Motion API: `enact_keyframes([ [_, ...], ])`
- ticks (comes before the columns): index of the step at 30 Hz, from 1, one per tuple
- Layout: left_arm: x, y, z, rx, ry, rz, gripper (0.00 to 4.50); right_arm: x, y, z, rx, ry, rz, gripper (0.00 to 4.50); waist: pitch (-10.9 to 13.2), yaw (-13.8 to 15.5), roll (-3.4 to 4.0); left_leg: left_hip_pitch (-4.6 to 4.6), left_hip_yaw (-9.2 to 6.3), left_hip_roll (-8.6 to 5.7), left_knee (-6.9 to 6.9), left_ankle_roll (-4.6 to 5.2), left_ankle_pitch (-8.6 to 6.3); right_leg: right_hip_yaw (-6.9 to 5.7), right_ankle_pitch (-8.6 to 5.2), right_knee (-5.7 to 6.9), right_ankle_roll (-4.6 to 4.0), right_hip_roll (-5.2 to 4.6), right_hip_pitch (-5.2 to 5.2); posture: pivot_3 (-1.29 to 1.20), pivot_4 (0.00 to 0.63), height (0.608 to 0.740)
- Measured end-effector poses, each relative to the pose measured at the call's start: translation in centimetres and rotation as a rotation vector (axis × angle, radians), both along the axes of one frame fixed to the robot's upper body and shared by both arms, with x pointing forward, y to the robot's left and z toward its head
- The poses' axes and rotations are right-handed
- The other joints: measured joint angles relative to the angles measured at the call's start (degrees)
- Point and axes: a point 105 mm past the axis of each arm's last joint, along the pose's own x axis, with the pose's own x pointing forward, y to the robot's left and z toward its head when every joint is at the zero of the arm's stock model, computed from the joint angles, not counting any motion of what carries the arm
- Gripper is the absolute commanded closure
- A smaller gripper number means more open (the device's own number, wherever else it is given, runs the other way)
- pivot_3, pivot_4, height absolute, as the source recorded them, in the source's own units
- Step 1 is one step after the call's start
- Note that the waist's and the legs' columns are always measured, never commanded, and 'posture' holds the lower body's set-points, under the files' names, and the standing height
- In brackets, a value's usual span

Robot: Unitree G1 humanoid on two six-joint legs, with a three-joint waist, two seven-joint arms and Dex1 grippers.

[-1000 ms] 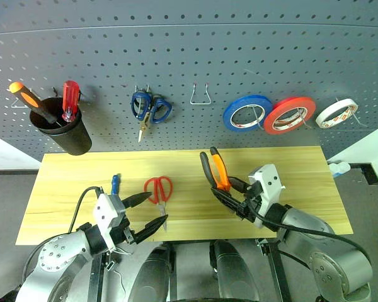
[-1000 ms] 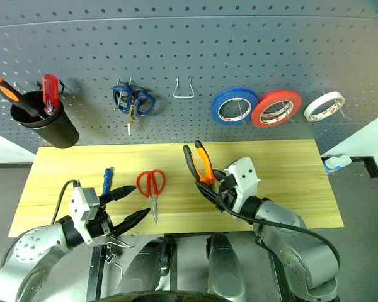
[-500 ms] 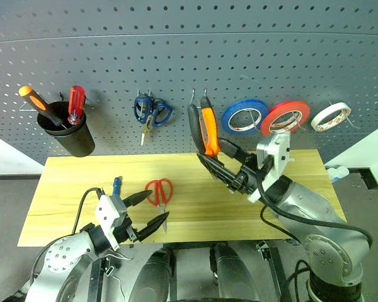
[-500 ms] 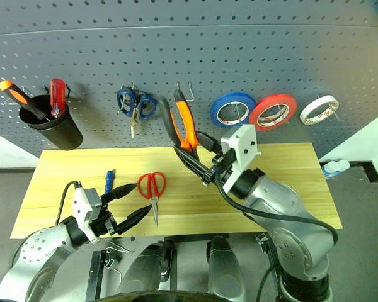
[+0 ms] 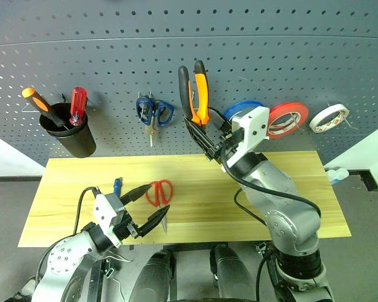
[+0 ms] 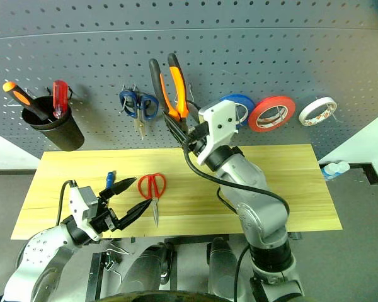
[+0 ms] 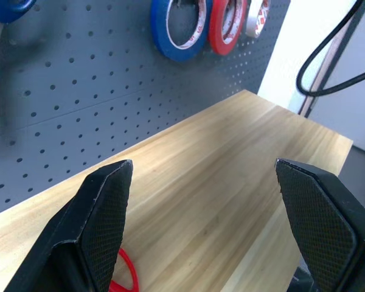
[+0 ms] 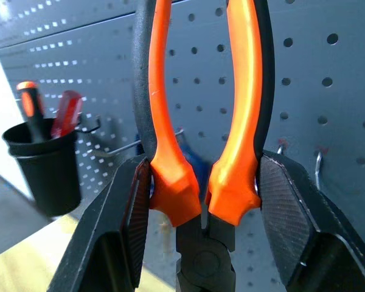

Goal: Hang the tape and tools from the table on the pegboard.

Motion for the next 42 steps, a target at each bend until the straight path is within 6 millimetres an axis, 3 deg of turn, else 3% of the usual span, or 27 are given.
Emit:
enact_keyframes([
  [8, 0.0, 0.1, 0.0, -0.037, -0.004, -0.002, 0.58, 2.4, 0.4, 0.6, 0.006, -0.058, -0.101, 2.27, 0.0, -0.1, 0.00, 0.01, 0.03, 0.00, 0.00, -0.04, 0.02, 0.00, 0.01, 0.06, -0.01, 0.00, -0.05, 0.05, 0.187, 0.723],
  [26, -0.1, 0.0, 0.0, -0.043, 0.003, -0.009, 0.58, 3.1, 0.9, 2.3, 0.074, -0.144, -0.195, 2.27, 0.0, -0.2, 0.01, 0.03, 0.07, 0.01, 0.03, -0.08, 0.05, 0.00, 0.02, 0.29, -0.04, 0.01, -0.16, 0.05, 0.193, 0.723],
  [33, -0.3, -0.6, 1.6, -0.170, 0.003, -0.042, 0.58, 4.2, 1.4, 0.9, 0.052, -0.113, -0.206, 2.27, 0.0, -0.2, 0.01, 0.03, 0.09, 0.01, 0.09, -0.08, 0.05, 0.00, 0.02, 0.38, -0.05, 0.01, -0.17, 0.05, 0.189, 0.723],
  [42, -0.4, -0.8, 3.5, -0.305, -0.015, -0.067, 0.58, 4.7, 1.7, 1.0, 0.039, -0.123, -0.200, 2.27, 0.0, -0.2, 0.01, 0.03, 0.12, 0.02, 0.48, -0.06, 0.03, -0.01, 0.03, 0.65, -0.08, 0.03, -0.13, 0.05, 0.184, 0.723],
])
